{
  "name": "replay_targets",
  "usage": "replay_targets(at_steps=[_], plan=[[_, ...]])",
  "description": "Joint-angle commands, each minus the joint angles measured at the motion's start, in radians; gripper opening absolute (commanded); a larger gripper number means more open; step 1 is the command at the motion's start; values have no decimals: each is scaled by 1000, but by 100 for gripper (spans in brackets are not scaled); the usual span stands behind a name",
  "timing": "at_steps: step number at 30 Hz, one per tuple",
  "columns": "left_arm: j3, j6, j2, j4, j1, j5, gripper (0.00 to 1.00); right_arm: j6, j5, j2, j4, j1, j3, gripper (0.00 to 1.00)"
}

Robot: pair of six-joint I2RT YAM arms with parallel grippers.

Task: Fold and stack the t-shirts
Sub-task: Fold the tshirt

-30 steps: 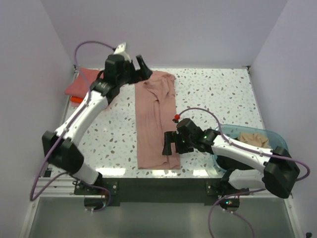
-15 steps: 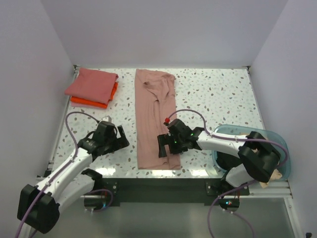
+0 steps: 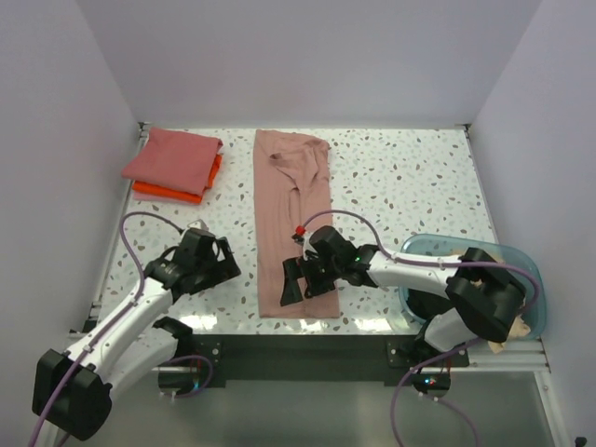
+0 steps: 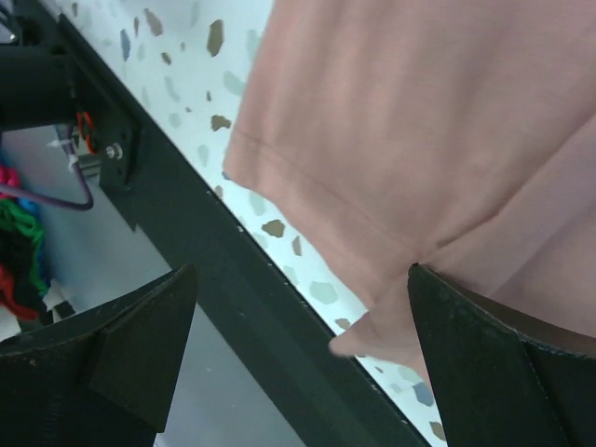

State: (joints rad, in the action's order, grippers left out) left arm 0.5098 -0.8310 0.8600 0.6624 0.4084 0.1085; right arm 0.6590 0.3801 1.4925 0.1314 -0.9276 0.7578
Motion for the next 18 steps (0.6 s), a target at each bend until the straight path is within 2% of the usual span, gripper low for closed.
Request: replay_targets(at_steps=[1,5,8,12,13,18], plan=[[48,-17,-15,39,4,14,100,36,82,32,-87,-30,40,99],[47,-16,-9,52,4,8,100,14,27,45,-21,-62,90,99],[32,-10,-6,29,4,-36,100,2,-38,-24,39,-65,95,99],[-43,10,-6,-99,6,-223,100,-1,-156,-170,140,-65,71,99],[-66,9,-4,-168,12,-315,100,20,-176,-223,208,-65,58,99],[-180,-80,-1,-256,96,-362,100,94,-395,-322,440,-53,8,99]])
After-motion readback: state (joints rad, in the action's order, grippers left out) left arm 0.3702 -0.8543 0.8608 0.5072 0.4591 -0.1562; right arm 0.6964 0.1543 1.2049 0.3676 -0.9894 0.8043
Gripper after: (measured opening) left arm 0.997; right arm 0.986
